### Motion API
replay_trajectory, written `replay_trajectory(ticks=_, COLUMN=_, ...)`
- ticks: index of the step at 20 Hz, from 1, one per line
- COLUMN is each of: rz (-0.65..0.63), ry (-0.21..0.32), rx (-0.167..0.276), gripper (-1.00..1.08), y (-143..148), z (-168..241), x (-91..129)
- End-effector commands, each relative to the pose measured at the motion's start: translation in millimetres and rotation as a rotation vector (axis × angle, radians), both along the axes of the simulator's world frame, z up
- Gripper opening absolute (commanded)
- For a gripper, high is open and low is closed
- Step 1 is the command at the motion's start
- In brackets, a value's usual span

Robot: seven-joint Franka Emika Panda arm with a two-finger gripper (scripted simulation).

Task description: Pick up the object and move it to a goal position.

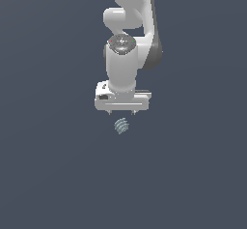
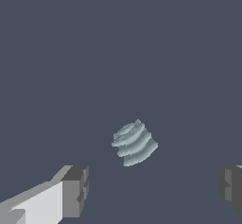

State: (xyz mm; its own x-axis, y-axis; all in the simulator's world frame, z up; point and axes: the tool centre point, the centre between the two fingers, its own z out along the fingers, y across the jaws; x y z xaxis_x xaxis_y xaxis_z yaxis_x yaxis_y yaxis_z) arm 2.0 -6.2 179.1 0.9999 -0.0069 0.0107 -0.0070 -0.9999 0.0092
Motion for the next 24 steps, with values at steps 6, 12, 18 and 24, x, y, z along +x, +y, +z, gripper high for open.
replay_trajectory(ticks=6, rz=0.0, ry=0.001, rx=0.013, gripper=1.0, y=12, z=2, x=-1)
replay_trajectory(ticks=12, rz=-0.008, ry=0.004, rx=0.029, gripper=1.0, y=26, z=6, x=-2)
replay_trajectory(ticks=18, rz=0.012, ry=0.003, rx=0.026, gripper=1.0, y=24, z=3, x=-2)
replay_trajectory(ticks=24, rz=0.08, ry=0.004, rx=0.021, gripper=1.0, y=20, z=-9, x=-4)
